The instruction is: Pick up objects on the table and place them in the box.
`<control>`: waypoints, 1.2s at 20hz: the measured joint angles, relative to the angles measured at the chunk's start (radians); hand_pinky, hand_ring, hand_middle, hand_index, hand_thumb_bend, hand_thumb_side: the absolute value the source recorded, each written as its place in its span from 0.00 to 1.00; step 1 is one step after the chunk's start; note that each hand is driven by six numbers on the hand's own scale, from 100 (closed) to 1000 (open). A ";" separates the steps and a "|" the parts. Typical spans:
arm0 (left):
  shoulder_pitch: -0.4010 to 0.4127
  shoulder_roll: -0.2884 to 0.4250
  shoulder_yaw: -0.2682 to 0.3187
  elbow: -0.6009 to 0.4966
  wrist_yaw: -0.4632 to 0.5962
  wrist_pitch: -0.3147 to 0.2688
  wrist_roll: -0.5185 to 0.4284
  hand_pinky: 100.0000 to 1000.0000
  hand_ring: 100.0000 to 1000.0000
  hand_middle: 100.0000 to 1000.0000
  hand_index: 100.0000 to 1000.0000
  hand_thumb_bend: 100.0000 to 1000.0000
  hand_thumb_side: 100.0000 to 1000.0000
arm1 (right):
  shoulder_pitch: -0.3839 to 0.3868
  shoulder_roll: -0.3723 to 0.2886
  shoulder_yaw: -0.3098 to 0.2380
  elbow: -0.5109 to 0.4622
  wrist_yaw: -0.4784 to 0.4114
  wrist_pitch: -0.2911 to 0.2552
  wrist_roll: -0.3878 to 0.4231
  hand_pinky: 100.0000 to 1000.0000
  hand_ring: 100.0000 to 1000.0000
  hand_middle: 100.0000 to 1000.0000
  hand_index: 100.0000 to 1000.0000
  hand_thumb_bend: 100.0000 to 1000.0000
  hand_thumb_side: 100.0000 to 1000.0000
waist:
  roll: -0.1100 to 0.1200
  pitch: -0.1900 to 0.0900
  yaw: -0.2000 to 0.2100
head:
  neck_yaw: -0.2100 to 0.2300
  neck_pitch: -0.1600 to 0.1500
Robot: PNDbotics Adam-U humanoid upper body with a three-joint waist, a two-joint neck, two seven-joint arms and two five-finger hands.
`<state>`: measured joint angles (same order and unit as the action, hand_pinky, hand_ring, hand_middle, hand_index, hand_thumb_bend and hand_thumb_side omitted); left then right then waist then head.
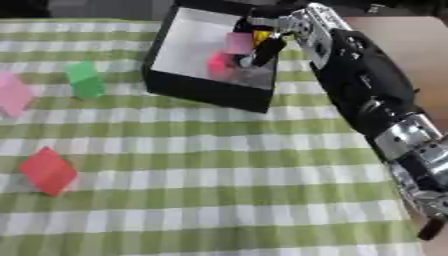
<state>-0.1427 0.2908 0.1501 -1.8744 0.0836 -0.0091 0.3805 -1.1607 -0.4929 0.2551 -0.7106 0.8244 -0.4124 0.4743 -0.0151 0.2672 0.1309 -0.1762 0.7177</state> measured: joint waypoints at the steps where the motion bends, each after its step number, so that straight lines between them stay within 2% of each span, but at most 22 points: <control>1: 0.000 0.000 0.000 0.000 0.000 0.000 0.000 0.75 0.79 0.77 0.78 0.00 0.74 | 0.000 0.000 -0.002 0.000 0.010 0.000 -0.003 0.91 0.83 0.72 0.88 0.35 0.46 | 0.000 0.000 0.000 | 0.000 0.000; 2: 0.000 0.000 0.000 0.000 0.000 0.000 0.000 0.75 0.79 0.77 0.78 0.00 0.74 | 0.000 0.001 -0.002 0.000 0.018 0.001 -0.006 0.93 0.85 0.74 0.90 0.34 0.60 | 0.000 0.000 -0.001 | 0.000 0.000; 3: 0.000 0.000 0.000 0.000 0.000 0.000 0.000 0.75 0.79 0.77 0.78 0.00 0.74 | -0.001 0.001 -0.002 -0.002 0.026 0.004 -0.008 0.94 0.85 0.74 0.91 0.31 0.68 | 0.000 0.000 -0.001 | 0.000 0.000; 6: 0.000 0.000 0.000 0.000 0.000 0.000 0.000 0.75 0.79 0.77 0.78 0.00 0.74 | -0.006 0.001 -0.003 -0.015 0.047 0.016 -0.018 0.97 0.88 0.78 0.95 0.17 0.63 | 0.000 0.000 -0.005 | 0.001 0.000; 13: 0.002 0.000 0.000 0.000 0.000 0.000 -0.001 0.75 0.79 0.77 0.78 0.00 0.74 | -0.019 -0.001 -0.015 -0.061 0.029 0.039 -0.010 0.99 0.87 0.77 0.96 0.15 0.62 | 0.000 0.000 -0.008 | 0.007 0.001; 14: 0.002 0.000 0.000 0.000 0.000 0.000 -0.001 0.75 0.79 0.77 0.78 0.00 0.74 | -0.019 -0.002 -0.018 -0.069 0.017 0.043 -0.005 1.00 0.85 0.76 0.95 0.12 0.58 | 0.000 0.000 -0.008 | 0.008 0.001; 16: 0.003 0.000 0.000 0.000 0.000 0.000 -0.001 0.75 0.79 0.77 0.78 0.00 0.74 | -0.019 -0.003 -0.032 -0.092 -0.012 0.053 0.001 0.99 0.83 0.73 0.93 0.06 0.39 | 0.000 0.000 -0.011 | 0.013 0.002; 21: 0.007 0.000 0.000 0.000 0.000 0.000 0.000 0.75 0.79 0.77 0.78 0.00 0.74 | -0.015 -0.014 -0.063 -0.183 -0.089 0.084 0.019 0.99 0.83 0.73 0.93 0.06 0.39 | 0.000 0.000 -0.013 | 0.021 0.002; 22: 0.008 0.000 0.000 0.000 0.000 0.000 0.000 0.75 0.79 0.77 0.78 0.00 0.73 | -0.012 -0.018 -0.063 -0.197 -0.107 0.094 0.027 0.95 0.74 0.58 0.80 0.00 0.18 | 0.000 0.000 -0.013 | 0.022 0.002; 23: 0.008 0.000 0.001 0.000 0.000 0.000 0.000 0.75 0.79 0.77 0.78 0.00 0.73 | -0.010 -0.020 -0.063 -0.210 -0.124 0.103 0.033 0.96 0.75 0.60 0.80 0.00 0.24 | 0.000 0.000 -0.015 | 0.024 0.002; 24: 0.010 0.000 0.001 0.000 0.000 0.000 0.001 0.75 0.79 0.77 0.78 0.00 0.73 | -0.011 -0.020 -0.066 -0.226 -0.141 0.106 0.034 0.96 0.75 0.60 0.80 0.00 0.24 | 0.000 0.000 -0.023 | 0.028 0.003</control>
<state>-0.1331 0.2907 0.1511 -1.8744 0.0834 -0.0088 0.3811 -1.1716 -0.5132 0.1892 -0.9364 0.6838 -0.3061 0.5086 -0.0151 0.2672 0.1075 -0.1477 0.7209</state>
